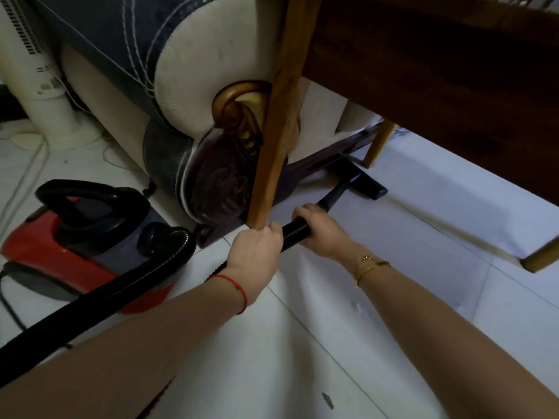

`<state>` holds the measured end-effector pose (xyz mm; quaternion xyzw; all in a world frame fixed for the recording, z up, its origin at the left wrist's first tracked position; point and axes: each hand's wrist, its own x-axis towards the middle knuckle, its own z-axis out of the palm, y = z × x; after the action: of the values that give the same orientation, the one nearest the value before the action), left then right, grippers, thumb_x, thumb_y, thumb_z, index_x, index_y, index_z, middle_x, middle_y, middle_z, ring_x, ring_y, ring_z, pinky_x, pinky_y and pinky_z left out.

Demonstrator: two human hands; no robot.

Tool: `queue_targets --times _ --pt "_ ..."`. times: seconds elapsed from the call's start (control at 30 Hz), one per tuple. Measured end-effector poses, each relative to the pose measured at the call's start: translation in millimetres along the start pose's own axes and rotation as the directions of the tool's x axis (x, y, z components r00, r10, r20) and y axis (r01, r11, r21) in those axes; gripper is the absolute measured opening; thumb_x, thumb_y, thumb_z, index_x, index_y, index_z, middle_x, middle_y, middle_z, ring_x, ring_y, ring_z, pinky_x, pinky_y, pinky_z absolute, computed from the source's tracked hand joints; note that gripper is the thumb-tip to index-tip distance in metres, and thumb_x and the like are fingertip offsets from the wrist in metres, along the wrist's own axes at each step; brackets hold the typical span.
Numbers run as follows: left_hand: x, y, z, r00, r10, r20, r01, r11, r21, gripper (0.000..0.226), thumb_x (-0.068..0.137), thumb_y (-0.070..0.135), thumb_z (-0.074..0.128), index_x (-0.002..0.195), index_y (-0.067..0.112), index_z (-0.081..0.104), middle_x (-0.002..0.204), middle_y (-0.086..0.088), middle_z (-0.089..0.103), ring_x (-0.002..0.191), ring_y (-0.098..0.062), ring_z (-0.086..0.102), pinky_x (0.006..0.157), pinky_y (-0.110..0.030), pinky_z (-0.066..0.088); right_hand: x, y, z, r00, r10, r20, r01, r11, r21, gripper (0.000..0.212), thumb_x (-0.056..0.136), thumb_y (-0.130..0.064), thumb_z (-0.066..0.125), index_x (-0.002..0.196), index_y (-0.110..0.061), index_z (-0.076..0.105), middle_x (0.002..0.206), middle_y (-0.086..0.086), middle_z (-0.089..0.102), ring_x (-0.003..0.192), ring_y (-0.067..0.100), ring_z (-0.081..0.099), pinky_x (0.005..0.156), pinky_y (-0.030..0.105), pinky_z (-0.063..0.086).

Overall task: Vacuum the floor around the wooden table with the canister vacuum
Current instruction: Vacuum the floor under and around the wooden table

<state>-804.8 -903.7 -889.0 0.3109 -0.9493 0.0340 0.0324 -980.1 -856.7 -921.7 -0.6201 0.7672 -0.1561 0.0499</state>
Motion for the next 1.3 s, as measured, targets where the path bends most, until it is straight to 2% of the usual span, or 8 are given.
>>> queue_targets --times 0.23,0.47,0.57,0.7,0.87,1.03,1.3 --pt "45.8 18.5 16.4 1.0 0.012 -0.013 -0.011 1.0 0.022 0.036 0.088 0.014 0.061 0.119 0.008 0.042 0.105 -0.007 0.064 0.09 -0.021 0.066 0.061 -0.029 0.038 17.9 39.0 -5.0 0.998 0.052 0.036 -0.052 0.999 0.003 0.023 0.077 -0.01 0.071 0.093 -0.013 0.054 0.097 0.007 0.054 0.089 0.019 0.045 0.075 0.031 0.038" --pt "37.8 8.0 26.7 1.0 -0.001 -0.015 0.002 1.0 0.028 0.036 0.088 0.014 0.06 0.119 0.009 0.042 0.104 -0.006 0.064 0.089 -0.021 0.066 0.06 -0.028 0.038 17.2 27.1 7.3 0.999 0.032 0.027 -0.031 0.999 -0.034 0.026 0.077 -0.012 0.072 0.092 -0.015 0.052 0.093 0.0 0.048 0.088 0.019 0.042 0.073 0.03 0.032" --pt "21.4 -4.5 23.6 1.0 -0.002 -0.02 0.003 0.999 0.036 0.037 0.088 0.016 0.06 0.119 0.009 0.042 0.105 -0.006 0.064 0.091 -0.022 0.066 0.063 -0.029 0.042 13.8 8.6 12.8 1.0 0.01 0.014 -0.01 1.0 -0.014 0.027 0.075 -0.01 0.073 0.091 -0.015 0.051 0.092 0.001 0.046 0.089 0.022 0.042 0.075 0.032 0.034" --pt "-13.2 -25.5 12.8 0.999 0.017 -0.03 -0.016 0.998 0.055 0.035 0.089 0.02 0.059 0.119 0.011 0.043 0.104 -0.004 0.065 0.089 -0.021 0.066 0.062 -0.028 0.037 1.7 -27.0 20.5 1.0 -0.018 -0.022 0.018 0.999 0.037 0.023 0.075 -0.008 0.072 0.092 -0.007 0.056 0.091 0.007 0.049 0.09 0.024 0.045 0.074 0.026 0.027" --pt "-72.5 -46.0 -6.2 0.998 0.039 -0.042 -0.038 0.999 0.03 0.029 0.091 0.03 0.053 0.112 0.012 0.045 0.101 -0.005 0.064 0.09 -0.024 0.066 0.063 -0.029 0.036 -25.2 -76.3 27.2 0.997 -0.075 -0.035 0.078 0.994 0.074 0.022 0.075 -0.01 0.072 0.091 -0.007 0.058 0.087 0.0 0.046 0.089 0.023 0.046 0.074 0.028 0.031" --pt "-132.8 -70.0 -24.7 0.998 0.055 -0.043 -0.054 0.998 0.041 0.03 0.091 0.033 0.051 0.111 0.012 0.046 0.101 -0.006 0.063 0.09 -0.026 0.065 0.064 -0.031 0.034 -52.5 -134.0 28.1 0.993 -0.116 -0.012 0.116 0.989 0.094 0.018 0.076 -0.015 0.068 0.088 -0.014 0.055 0.087 0.001 0.051 0.088 0.022 0.046 0.079 0.031 0.038" --pt "-211.2 -120.2 -47.5 0.992 0.109 -0.063 -0.107 0.994 0.029 0.032 0.088 0.04 0.052 0.108 0.017 0.046 0.09 -0.001 0.064 0.077 -0.023 0.066 0.056 -0.029 0.037 -86.0 -218.0 27.1 0.981 -0.194 -0.005 0.194 0.977 0.087 0.016 0.072 -0.015 0.068 0.082 -0.015 0.055 0.08 -0.001 0.053 0.079 0.019 0.047 0.072 0.03 0.038"
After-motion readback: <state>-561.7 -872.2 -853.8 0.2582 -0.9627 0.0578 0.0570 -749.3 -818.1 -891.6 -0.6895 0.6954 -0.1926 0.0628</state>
